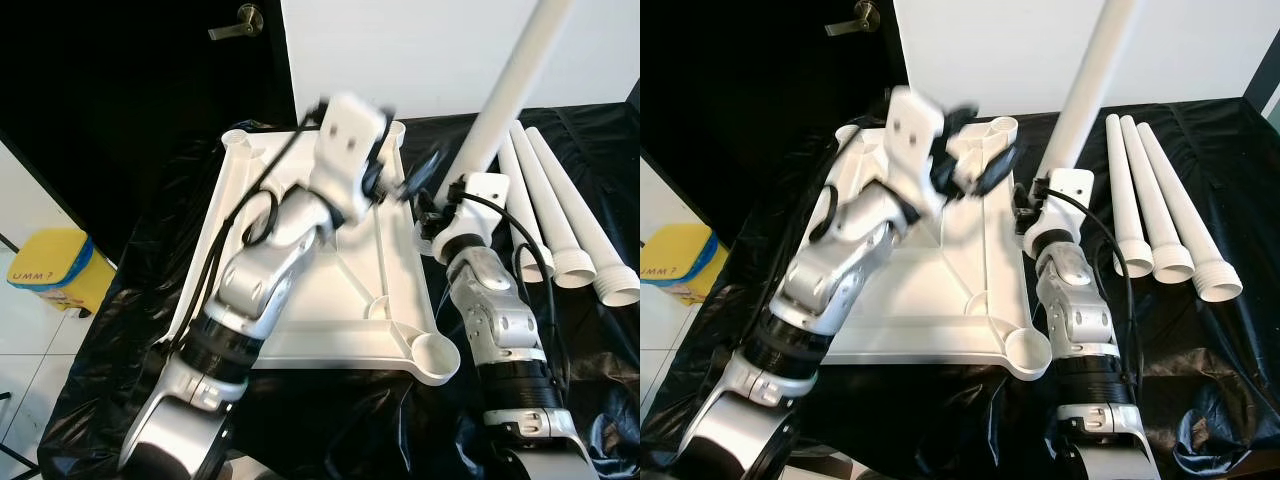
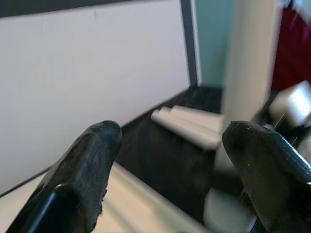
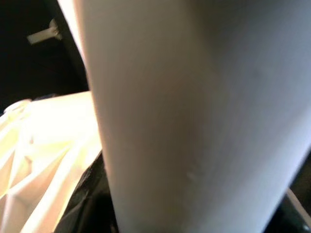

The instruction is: Building children table

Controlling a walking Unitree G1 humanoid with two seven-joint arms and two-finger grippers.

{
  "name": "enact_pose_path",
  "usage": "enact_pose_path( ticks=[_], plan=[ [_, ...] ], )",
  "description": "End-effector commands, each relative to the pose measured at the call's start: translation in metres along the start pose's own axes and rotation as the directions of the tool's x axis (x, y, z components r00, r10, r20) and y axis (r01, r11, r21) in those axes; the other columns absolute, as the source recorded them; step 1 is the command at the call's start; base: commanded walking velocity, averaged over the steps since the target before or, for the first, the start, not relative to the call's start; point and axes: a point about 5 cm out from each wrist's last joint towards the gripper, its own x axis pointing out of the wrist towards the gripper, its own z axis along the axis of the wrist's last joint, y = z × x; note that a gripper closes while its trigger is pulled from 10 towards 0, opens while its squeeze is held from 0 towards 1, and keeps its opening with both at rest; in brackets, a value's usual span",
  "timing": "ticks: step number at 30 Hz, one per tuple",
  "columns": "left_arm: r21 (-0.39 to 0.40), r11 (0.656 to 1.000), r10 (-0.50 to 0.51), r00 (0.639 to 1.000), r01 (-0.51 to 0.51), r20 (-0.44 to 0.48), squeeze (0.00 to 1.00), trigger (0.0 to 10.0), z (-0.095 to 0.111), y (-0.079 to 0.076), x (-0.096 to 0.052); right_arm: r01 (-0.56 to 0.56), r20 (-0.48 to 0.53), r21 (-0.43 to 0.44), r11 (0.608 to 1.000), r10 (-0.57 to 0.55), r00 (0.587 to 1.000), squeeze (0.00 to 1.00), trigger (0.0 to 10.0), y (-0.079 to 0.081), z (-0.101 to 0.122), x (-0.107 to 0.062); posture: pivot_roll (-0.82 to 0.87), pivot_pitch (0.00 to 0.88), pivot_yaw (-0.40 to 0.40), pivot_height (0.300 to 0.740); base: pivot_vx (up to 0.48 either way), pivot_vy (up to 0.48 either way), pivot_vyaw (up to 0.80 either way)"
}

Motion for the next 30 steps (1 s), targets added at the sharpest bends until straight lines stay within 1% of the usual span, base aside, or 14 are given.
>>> enact_pose_path(
  ticks=[1,3,5,7,8,12,15,16,20,22,24,25,28,30],
  plan=[
    [0.033,0.996,-0.078,0.997,0.078,0.011,0.00,10.0,0.001,-0.005,0.000,-0.016,0.034,0.015,1.000,0.015,0.999,0.00,10.0,0.003,0.006,-0.001,-0.08,0.058,0.075,0.740,0.000,0.000,0.00],
    [0.053,0.996,-0.078,0.997,0.078,-0.008,0.00,10.0,-0.005,-0.006,-0.003,-0.024,0.035,0.020,1.000,0.024,0.999,0.00,10.0,0.002,0.006,-0.003,-0.08,0.057,0.074,0.740,0.000,0.000,0.00],
    [0.098,0.991,-0.090,0.994,0.096,-0.065,0.00,10.0,-0.022,-0.008,-0.018,-0.036,0.045,0.016,0.999,0.036,0.998,0.00,10.0,0.001,0.005,-0.010,-0.09,0.056,0.074,0.740,0.000,0.000,0.00],
    [0.114,0.985,-0.117,0.987,0.130,-0.113,0.00,10.0,-0.034,-0.010,-0.030,-0.041,0.051,0.009,0.999,0.041,0.998,0.00,10.0,0.001,0.004,-0.016,-0.09,0.054,0.070,0.740,0.000,0.000,0.00],
    [0.106,0.981,-0.144,0.979,0.160,-0.147,0.00,10.0,-0.041,-0.010,-0.038,-0.044,0.047,0.004,0.999,0.043,0.998,0.00,10.0,0.000,0.002,-0.020,-0.09,0.054,0.070,0.740,0.000,0.000,0.00],
    [0.069,0.979,-0.176,0.970,0.190,-0.165,0.00,10.0,-0.046,-0.011,-0.046,-0.045,0.041,-0.009,0.999,0.046,0.998,0.00,10.0,-0.001,0.000,-0.023,-0.09,0.054,0.069,0.740,0.000,0.000,0.00],
    [0.031,0.970,-0.227,0.942,0.242,-0.246,0.00,10.0,-0.060,-0.011,-0.060,-0.047,0.030,-0.028,0.999,0.048,0.998,0.00,10.0,-0.006,-0.003,-0.027,-0.09,0.052,0.067,0.740,0.000,0.000,0.00],
    [0.031,0.970,-0.227,0.942,0.242,-0.246,0.00,10.0,-0.060,-0.011,-0.060,-0.047,0.030,-0.028,0.999,0.048,0.998,0.00,10.0,-0.006,-0.003,-0.027,-0.09,0.052,0.067,0.740,0.000,0.000,0.00],
    [0.019,0.940,-0.314,0.885,0.341,-0.344,0.00,10.0,-0.075,-0.016,-0.078,-0.047,0.032,-0.050,0.998,0.049,0.998,0.00,10.0,-0.014,-0.001,-0.028,-0.09,0.048,0.067,0.740,0.000,0.000,0.00],
    [0.019,0.940,-0.314,0.885,0.341,-0.344,0.00,10.0,-0.075,-0.016,-0.078,-0.047,0.032,-0.050,0.998,0.049,0.998,0.00,10.0,-0.014,-0.001,-0.028,-0.09,0.048,0.067,0.740,0.000,0.000,0.00],
    [0.012,0.921,-0.355,0.853,0.389,-0.384,0.00,10.0,-0.080,-0.020,-0.085,-0.046,0.034,-0.059,0.997,0.048,0.998,0.00,10.0,-0.016,0.000,-0.027,-0.09,0.048,0.068,0.740,0.000,0.000,0.00],
    [0.012,0.921,-0.355,0.853,0.389,-0.384,0.00,10.0,-0.080,-0.020,-0.085,-0.046,0.034,-0.059,0.997,0.048,0.998,0.00,10.0,-0.016,0.000,-0.027,-0.09,0.048,0.068,0.740,0.000,0.000,0.00],
    [0.040,0.903,-0.362,0.807,0.428,-0.467,0.00,10.0,-0.093,-0.022,-0.092,-0.049,0.035,-0.064,0.997,0.051,0.998,0.00,10.0,-0.015,0.001,-0.028,-0.09,0.050,0.067,0.740,0.000,0.000,0.00],
    [0.040,0.903,-0.362,0.807,0.428,-0.467,0.00,10.0,-0.093,-0.022,-0.092,-0.049,0.035,-0.064,0.997,0.051,0.998,0.00,10.0,-0.015,0.001,-0.028,-0.09,0.050,0.067,0.740,0.000,0.000,0.00]
  ],
)
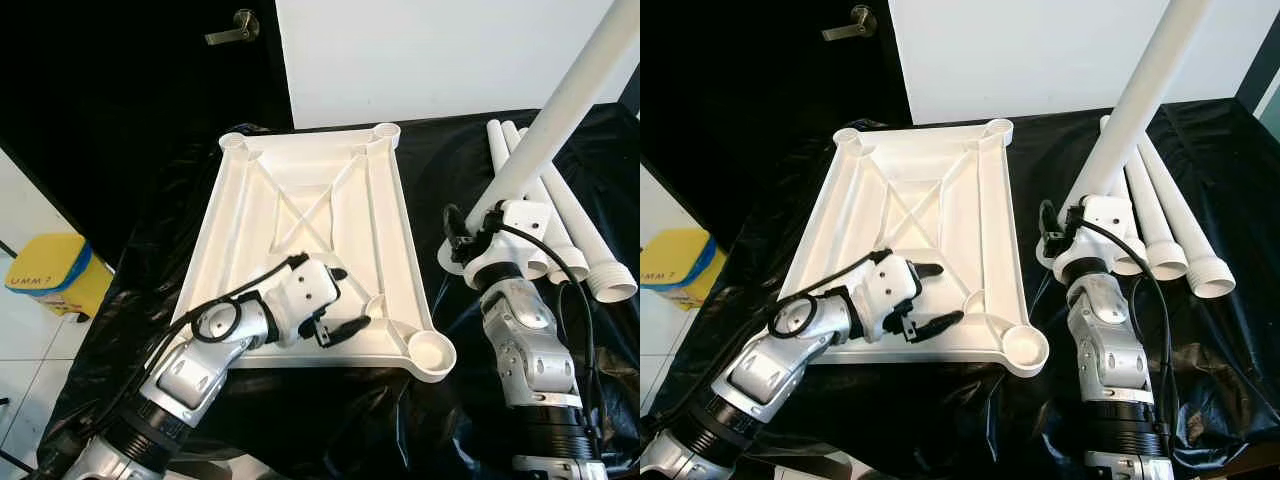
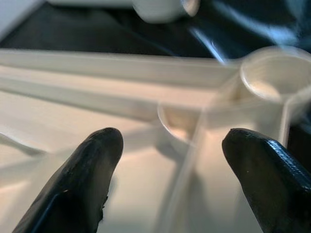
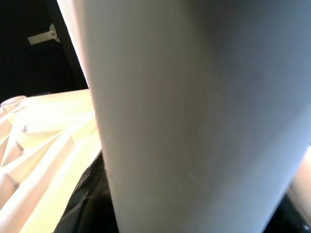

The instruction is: Building children table

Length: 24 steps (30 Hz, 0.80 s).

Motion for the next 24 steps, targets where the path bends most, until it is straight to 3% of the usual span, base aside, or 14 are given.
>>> enact_pose_path(
  ticks=[1,4,7,12,17,24],
  plan=[
    [0.012,1.000,-0.008,0.999,0.008,-0.054,0.00,10.0,-0.009,-0.001,-0.001,-0.019,0.016,-0.006,1.000,0.019,1.000,0.00,10.0,0.004,0.004,-0.001,-0.09,0.050,0.067,0.740,0.000,0.000,0.00],
    [0.030,1.000,-0.006,0.996,0.009,-0.091,0.00,10.0,-0.014,-0.001,-0.001,-0.021,0.016,-0.006,1.000,0.021,1.000,0.00,10.0,0.005,0.004,-0.001,-0.10,0.054,0.068,0.740,0.000,0.000,0.00],
    [0.092,0.996,0.037,0.981,-0.020,-0.192,0.00,10.0,-0.028,0.003,0.001,-0.024,0.015,-0.004,1.000,0.024,1.000,0.00,10.0,0.006,0.003,-0.001,-0.09,0.059,0.069,0.740,0.000,0.000,0.00],
    [0.129,0.989,0.105,0.962,-0.074,-0.253,0.00,10.0,-0.035,0.013,0.005,-0.023,0.013,-0.001,1.000,0.023,1.000,0.00,10.0,0.006,0.003,-0.002,-0.09,0.064,0.072,0.740,0.000,0.000,0.00],
    [0.141,0.985,0.135,0.954,-0.100,-0.267,0.00,10.0,-0.036,0.016,0.007,-0.021,0.012,0.002,1.000,0.021,1.000,0.00,10.0,0.007,0.002,-0.002,-0.09,0.063,0.073,0.740,0.000,0.000,0.00],
    [0.169,0.960,0.263,0.925,-0.223,-0.273,0.00,10.0,-0.032,0.040,0.024,-0.021,0.011,0.017,1.000,0.021,1.000,0.00,10.0,0.010,0.001,-0.001,-0.07,0.072,0.073,0.740,0.000,0.000,0.00]
  ],
)
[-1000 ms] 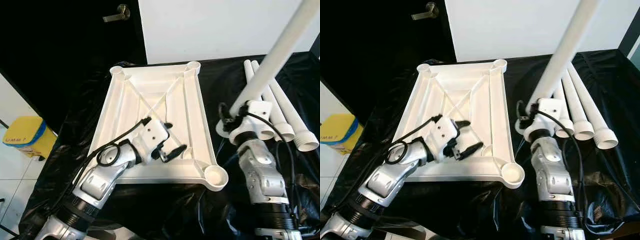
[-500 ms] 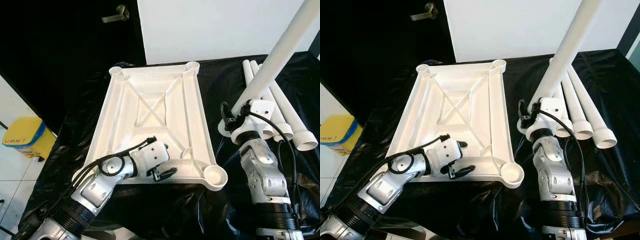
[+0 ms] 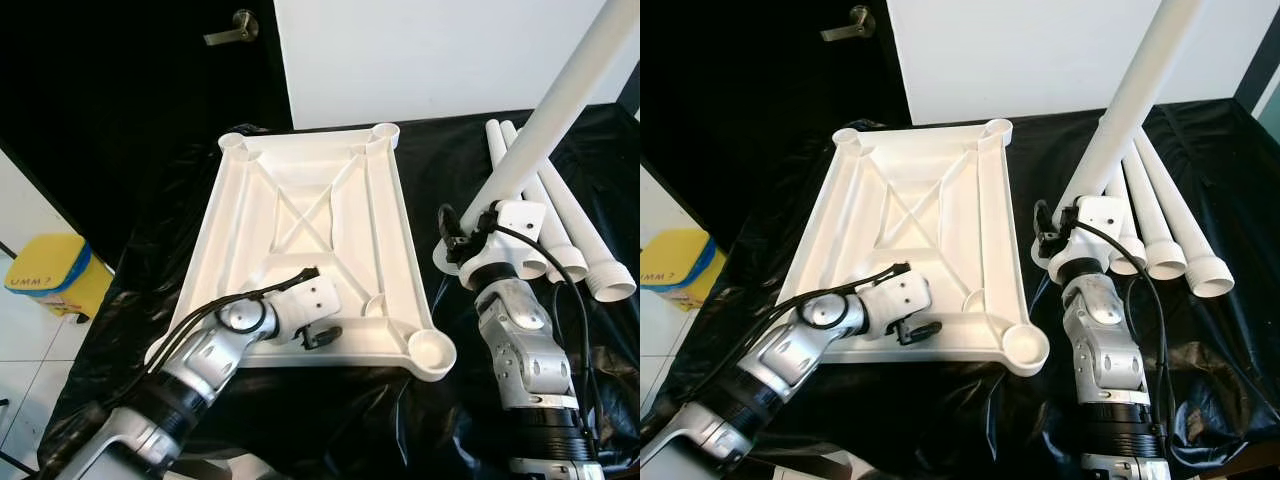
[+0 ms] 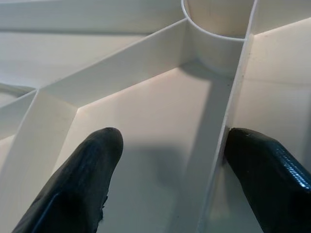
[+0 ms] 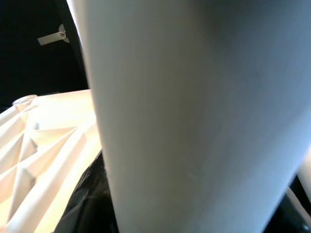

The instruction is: Building children table

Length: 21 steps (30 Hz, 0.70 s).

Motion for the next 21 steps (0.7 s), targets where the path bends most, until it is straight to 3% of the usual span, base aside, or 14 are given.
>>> enact_pose_path(
  ticks=[1,14,18,20,21],
  plan=[
    [-0.001,0.969,0.247,0.968,-0.247,-0.032,0.00,10.0,-0.005,0.020,0.000,-0.005,0.014,0.007,1.000,0.005,1.000,0.00,10.0,0.003,0.002,0.001,-0.07,0.075,0.071,0.740,0.000,0.000,0.00],
    [0.003,0.944,0.330,0.944,-0.331,-0.021,0.00,10.0,0.007,0.037,0.017,-0.014,0.016,0.008,1.000,0.014,1.000,0.00,10.0,0.005,0.002,0.003,-0.07,0.080,0.065,0.740,0.000,0.000,0.00],
    [-0.049,0.922,0.385,0.923,-0.384,0.021,0.00,10.0,0.015,0.046,0.017,-0.016,0.018,0.007,1.000,0.016,1.000,0.00,10.0,0.005,0.003,0.003,-0.07,0.080,0.065,0.740,0.000,0.000,0.00],
    [-0.142,0.906,0.414,0.905,-0.399,0.097,0.00,10.0,0.025,0.053,0.012,-0.021,0.025,0.014,1.000,0.021,0.999,0.00,10.0,0.006,0.003,0.002,-0.07,0.082,0.066,0.740,0.000,0.000,0.00],
    [-0.142,0.906,0.414,0.905,-0.399,0.097,0.00,10.0,0.025,0.053,0.012,-0.021,0.025,0.014,1.000,0.021,0.999,0.00,10.0,0.006,0.003,0.002,-0.07,0.082,0.066,0.740,0.000,0.000,0.00]
  ],
)
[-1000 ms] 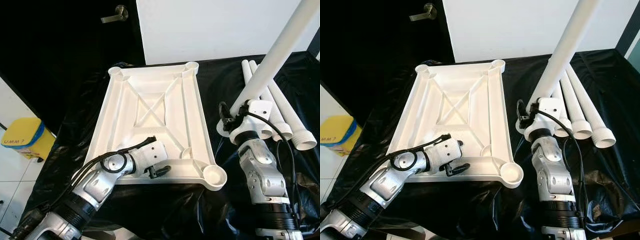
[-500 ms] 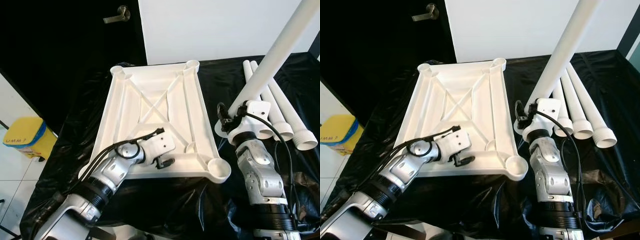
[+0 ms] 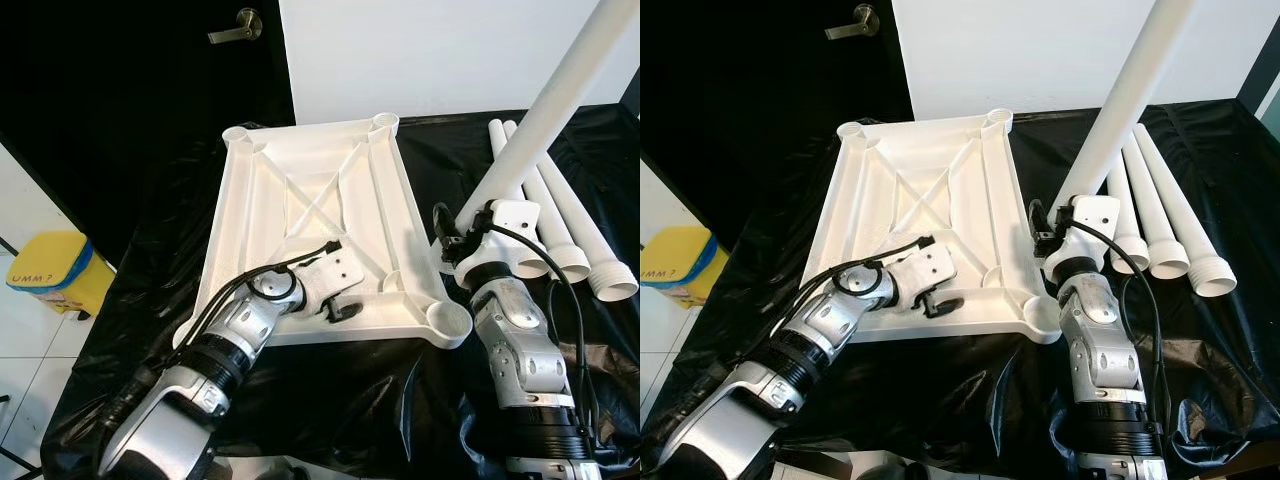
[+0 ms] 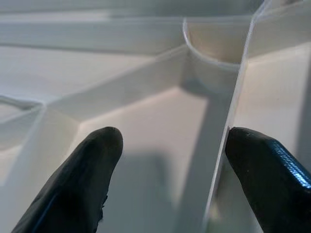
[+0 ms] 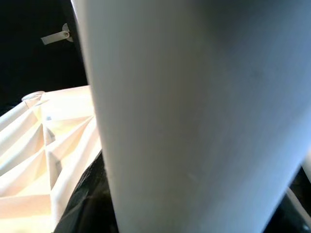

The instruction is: Building children table

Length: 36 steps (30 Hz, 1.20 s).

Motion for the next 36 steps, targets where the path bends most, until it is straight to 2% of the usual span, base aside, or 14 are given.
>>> enact_pose_path(
  ticks=[1,2,3,5,8,9,15,19,36],
  plan=[
    [-0.072,0.941,0.336,0.938,-0.330,0.088,0.00,10.0,0.012,0.025,-0.012,-0.017,0.028,0.018,1.000,0.017,0.999,0.00,10.0,0.004,0.004,0.000,-0.07,0.082,0.067,0.740,0.000,0.000,0.00],
    [-0.101,0.948,0.313,0.941,-0.302,0.127,0.00,10.0,0.015,0.023,-0.016,-0.024,0.034,0.024,0.999,0.023,0.999,0.00,10.0,0.006,0.004,-0.001,-0.06,0.082,0.066,0.740,0.000,0.000,0.00],
    [-0.101,0.948,0.313,0.941,-0.302,0.127,0.00,10.0,0.015,0.023,-0.016,-0.024,0.034,0.024,0.999,0.023,0.999,0.00,10.0,0.006,0.004,-0.001,-0.06,0.082,0.066,0.740,0.000,0.000,0.00],
    [-0.142,0.964,0.248,0.948,-0.223,0.198,0.00,10.0,0.020,0.013,-0.022,-0.034,0.035,0.031,0.999,0.033,0.999,0.00,10.0,0.008,0.004,-0.002,-0.06,0.082,0.063,0.740,0.000,0.000,0.00],
    [-0.142,0.964,0.248,0.948,-0.223,0.198,0.00,10.0,0.020,0.013,-0.022,-0.034,0.035,0.031,0.999,0.033,0.999,0.00,10.0,0.008,0.004,-0.002,-0.06,0.082,0.063,0.740,0.000,0.000,0.00],
    [-0.140,0.971,0.220,0.948,-0.192,0.229,0.00,10.0,0.023,0.009,-0.025,-0.039,0.034,0.032,0.999,0.038,0.999,0.00,10.0,0.009,0.004,-0.002,-0.06,0.082,0.063,0.740,0.000,0.000,0.00],
    [-0.161,0.975,0.194,0.945,-0.156,0.263,0.00,10.0,0.026,0.005,-0.029,-0.047,0.034,0.031,0.998,0.046,0.998,0.00,10.0,0.010,0.003,-0.001,-0.06,0.079,0.055,0.740,0.000,0.000,0.00],
    [-0.171,0.975,0.190,0.924,-0.139,0.331,0.00,10.0,0.035,0.004,-0.042,-0.080,0.025,0.014,0.997,0.079,0.997,0.00,10.0,0.011,0.002,0.000,-0.08,0.079,0.033,0.740,0.000,0.000,0.00],
    [-0.201,0.969,0.202,0.923,-0.141,0.327,0.00,10.0,0.033,-0.001,-0.060,-0.087,0.021,-0.011,0.996,0.088,0.996,0.00,10.0,0.012,0.003,-0.007,-0.14,0.108,0.051,0.740,0.000,0.000,0.00]
  ],
)
